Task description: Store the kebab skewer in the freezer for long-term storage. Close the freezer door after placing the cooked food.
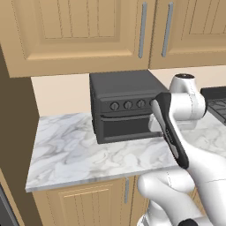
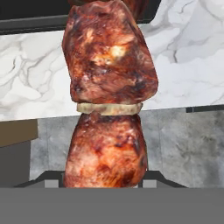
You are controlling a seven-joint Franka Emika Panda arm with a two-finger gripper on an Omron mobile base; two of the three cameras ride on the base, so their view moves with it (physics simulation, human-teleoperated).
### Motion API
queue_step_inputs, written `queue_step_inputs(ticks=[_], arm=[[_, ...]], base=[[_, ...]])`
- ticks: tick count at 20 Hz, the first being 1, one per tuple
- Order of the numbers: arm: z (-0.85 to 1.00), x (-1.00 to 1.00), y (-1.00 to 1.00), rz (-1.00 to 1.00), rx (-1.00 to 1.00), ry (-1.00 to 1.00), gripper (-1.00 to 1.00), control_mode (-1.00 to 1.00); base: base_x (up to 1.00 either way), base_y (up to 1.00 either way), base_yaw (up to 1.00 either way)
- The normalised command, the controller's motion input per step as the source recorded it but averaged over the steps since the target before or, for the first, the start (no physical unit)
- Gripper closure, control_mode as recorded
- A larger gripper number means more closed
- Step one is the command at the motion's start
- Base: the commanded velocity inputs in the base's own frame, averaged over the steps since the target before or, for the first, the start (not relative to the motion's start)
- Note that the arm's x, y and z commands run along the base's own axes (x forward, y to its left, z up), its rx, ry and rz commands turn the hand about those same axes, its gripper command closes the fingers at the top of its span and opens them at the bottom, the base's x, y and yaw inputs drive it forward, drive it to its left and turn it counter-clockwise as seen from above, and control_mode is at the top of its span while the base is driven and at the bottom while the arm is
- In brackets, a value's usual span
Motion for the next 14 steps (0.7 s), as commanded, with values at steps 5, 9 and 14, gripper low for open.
queue_step_inputs(ticks=[5,9,14], arm=[[0.55,0.0,0.01,0.0,0.0,0.0,1.0,-1.0],[0.24,-0.02,0.07,0.0,0.0,-0.04,1.0,-1.0],[0.25,-0.06,0.05,0.0,0.0,-0.07,1.0,-1.0]], base=[[0.0,0.0,0.0],[0.0,0.0,0.0],[0.0,0.0,0.0]])
